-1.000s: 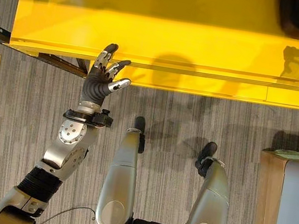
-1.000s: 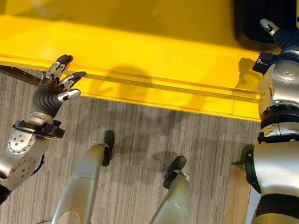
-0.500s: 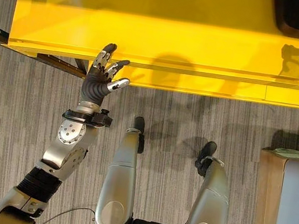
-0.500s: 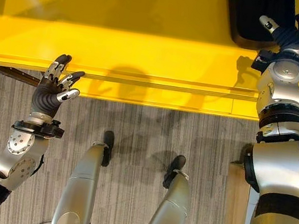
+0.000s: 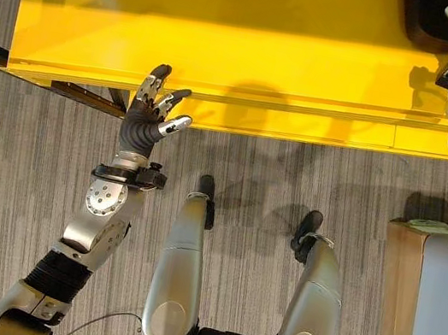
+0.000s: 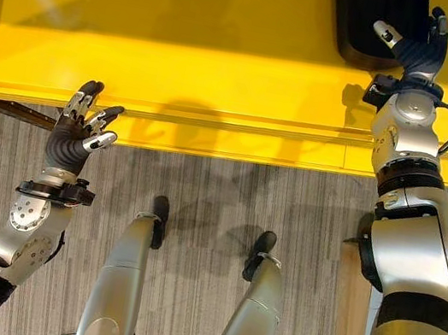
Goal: Move parts from the plastic box to the shelf.
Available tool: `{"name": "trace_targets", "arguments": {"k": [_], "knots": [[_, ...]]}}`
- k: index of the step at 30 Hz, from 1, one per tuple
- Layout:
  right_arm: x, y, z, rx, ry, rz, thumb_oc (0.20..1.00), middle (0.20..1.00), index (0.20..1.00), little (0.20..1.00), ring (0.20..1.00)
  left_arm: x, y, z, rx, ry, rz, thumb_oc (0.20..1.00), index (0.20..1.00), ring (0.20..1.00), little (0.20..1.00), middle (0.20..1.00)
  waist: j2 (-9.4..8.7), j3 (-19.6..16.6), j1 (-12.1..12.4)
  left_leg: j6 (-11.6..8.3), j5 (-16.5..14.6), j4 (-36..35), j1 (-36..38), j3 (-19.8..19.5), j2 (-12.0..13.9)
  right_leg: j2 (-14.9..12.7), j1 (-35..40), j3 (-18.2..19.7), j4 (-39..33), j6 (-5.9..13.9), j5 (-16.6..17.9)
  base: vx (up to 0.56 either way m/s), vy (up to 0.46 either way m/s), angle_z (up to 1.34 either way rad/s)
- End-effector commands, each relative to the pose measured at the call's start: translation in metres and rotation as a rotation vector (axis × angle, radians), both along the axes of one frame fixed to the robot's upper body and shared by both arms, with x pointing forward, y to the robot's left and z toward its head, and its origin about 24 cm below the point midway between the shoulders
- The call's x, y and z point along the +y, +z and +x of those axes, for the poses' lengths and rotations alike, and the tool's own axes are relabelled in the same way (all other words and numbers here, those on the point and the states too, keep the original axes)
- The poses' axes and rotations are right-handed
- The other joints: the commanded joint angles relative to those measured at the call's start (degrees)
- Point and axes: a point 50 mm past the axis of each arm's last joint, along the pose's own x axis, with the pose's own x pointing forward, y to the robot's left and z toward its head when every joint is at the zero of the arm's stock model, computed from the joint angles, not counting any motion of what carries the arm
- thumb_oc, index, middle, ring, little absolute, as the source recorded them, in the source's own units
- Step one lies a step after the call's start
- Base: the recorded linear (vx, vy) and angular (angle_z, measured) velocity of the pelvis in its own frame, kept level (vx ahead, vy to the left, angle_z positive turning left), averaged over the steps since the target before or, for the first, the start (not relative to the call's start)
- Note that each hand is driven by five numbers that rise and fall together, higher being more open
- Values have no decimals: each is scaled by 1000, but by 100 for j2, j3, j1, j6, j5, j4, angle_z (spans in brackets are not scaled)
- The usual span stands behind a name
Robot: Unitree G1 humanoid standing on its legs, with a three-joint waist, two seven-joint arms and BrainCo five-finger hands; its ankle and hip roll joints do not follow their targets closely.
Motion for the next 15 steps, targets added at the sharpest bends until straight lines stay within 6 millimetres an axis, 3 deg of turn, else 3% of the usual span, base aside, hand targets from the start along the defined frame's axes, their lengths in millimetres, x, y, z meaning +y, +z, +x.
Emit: {"name": "trace_targets", "arguments": {"k": [1, 15], "knots": [[5, 2, -2, -72, 52, 55, 1000, 1000, 1000, 1000, 1000, -2, -30, -10, 144, -18, 14, 1000, 1000, 1000, 1000, 1000, -42, 58, 40, -355, 182, -499, -12, -508, 237, 17, 329, -18, 800, -105, -815, 0, 0, 0], [10, 0, -1, -73, 69, 66, 1000, 1000, 1000, 1000, 1000, -2, -31, -10, 146, -12, 9, 1000, 1000, 1000, 1000, 1000, -74, 58, 33, -360, 168, -486, 12, -501, 254, 40, 358, -2, 813, -110, -836, 0, 0, 0]]}}
